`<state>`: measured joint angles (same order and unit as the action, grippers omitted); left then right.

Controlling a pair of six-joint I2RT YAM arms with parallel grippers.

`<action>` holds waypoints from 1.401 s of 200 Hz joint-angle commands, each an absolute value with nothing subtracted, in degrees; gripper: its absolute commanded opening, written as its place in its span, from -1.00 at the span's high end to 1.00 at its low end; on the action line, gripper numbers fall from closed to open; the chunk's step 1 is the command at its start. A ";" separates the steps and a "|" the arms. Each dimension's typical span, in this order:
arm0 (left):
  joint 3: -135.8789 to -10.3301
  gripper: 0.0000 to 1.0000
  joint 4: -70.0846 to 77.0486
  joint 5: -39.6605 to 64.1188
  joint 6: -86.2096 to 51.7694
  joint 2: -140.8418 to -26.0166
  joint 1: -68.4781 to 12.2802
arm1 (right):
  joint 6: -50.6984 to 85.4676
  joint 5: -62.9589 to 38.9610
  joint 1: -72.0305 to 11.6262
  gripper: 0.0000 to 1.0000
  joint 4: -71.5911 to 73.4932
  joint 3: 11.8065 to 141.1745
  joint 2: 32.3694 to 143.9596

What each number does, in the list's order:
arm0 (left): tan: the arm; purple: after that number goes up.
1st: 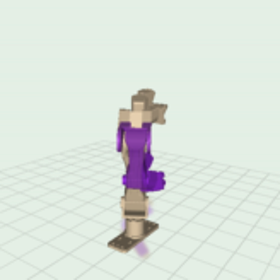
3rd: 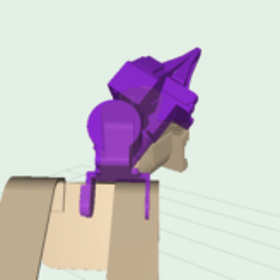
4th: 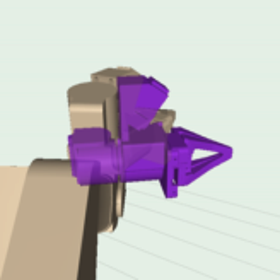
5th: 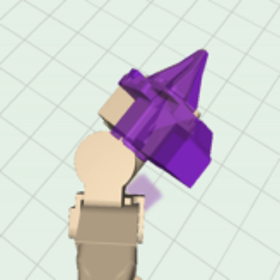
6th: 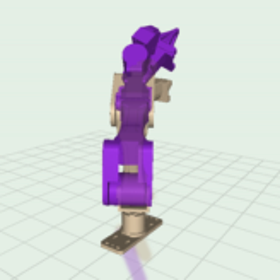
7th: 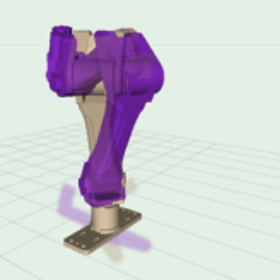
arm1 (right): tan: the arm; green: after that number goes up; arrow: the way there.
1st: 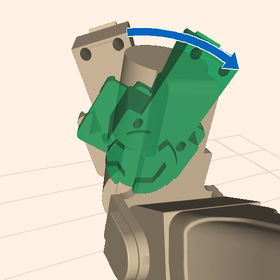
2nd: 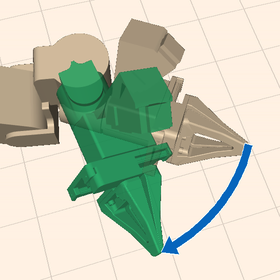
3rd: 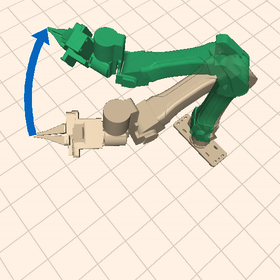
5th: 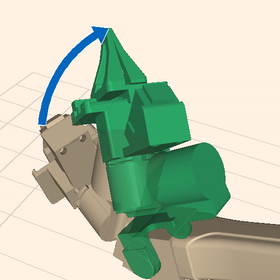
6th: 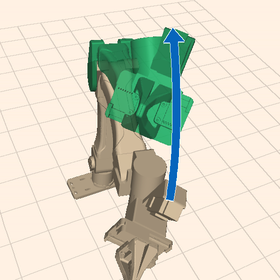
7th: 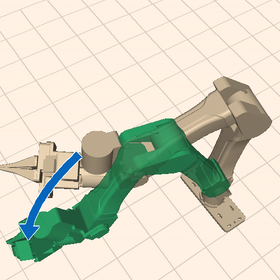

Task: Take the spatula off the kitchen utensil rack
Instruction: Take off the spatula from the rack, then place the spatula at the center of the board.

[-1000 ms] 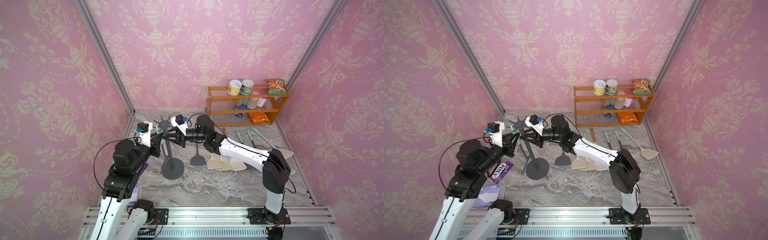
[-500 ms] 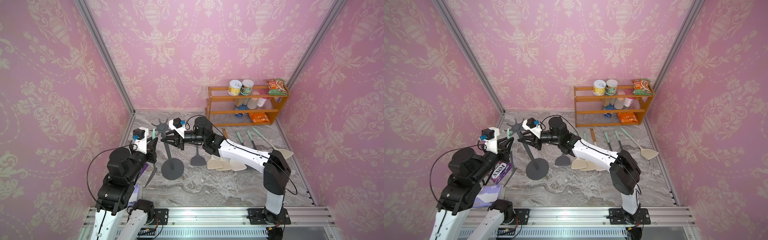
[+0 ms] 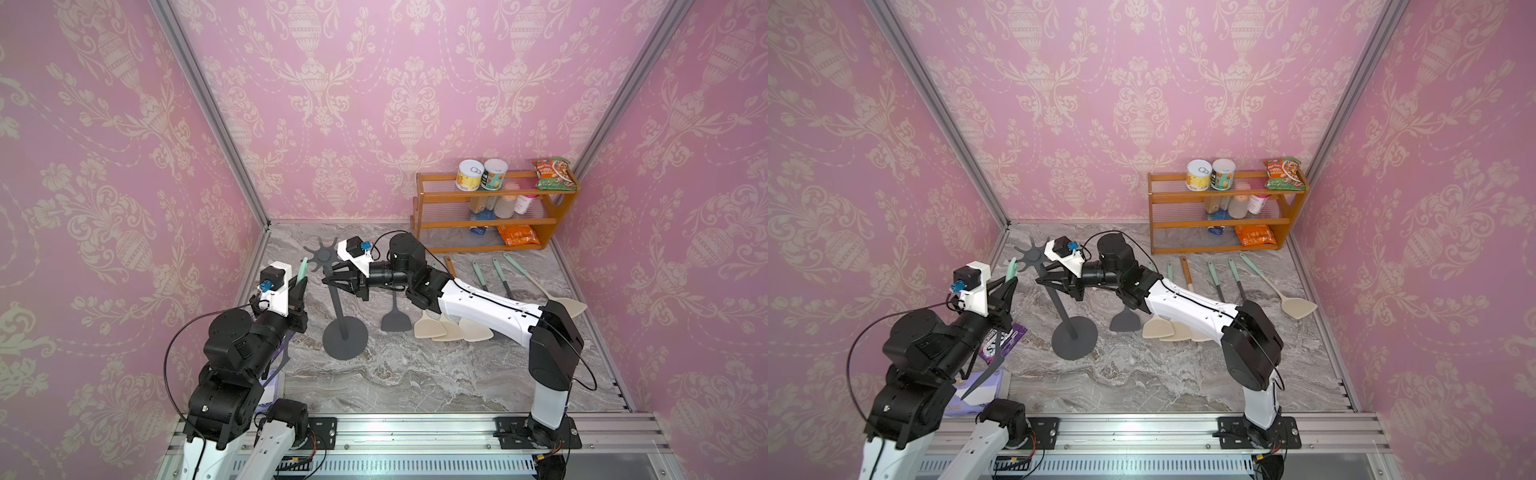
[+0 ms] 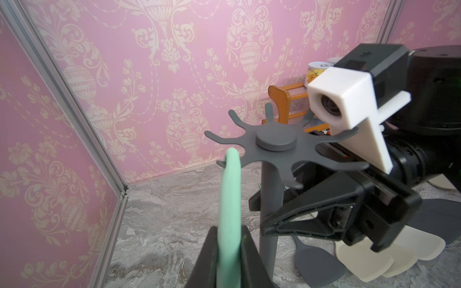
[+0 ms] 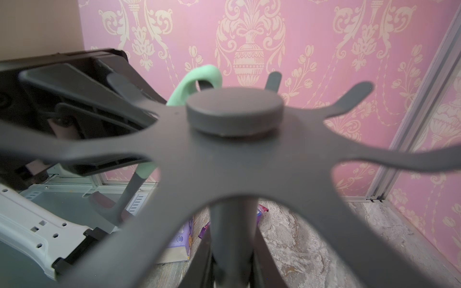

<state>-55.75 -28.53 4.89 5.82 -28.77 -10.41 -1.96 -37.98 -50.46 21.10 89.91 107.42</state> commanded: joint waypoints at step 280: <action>-64.92 1.00 -13.47 -10.26 -10.64 -73.03 7.32 | -4.13 -44.22 -48.11 1.00 10.20 86.92 103.89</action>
<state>-61.93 -17.19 -15.68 -7.73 -67.99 5.78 -3.44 -42.63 -48.62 19.51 87.31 104.51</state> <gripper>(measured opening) 0.156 0.224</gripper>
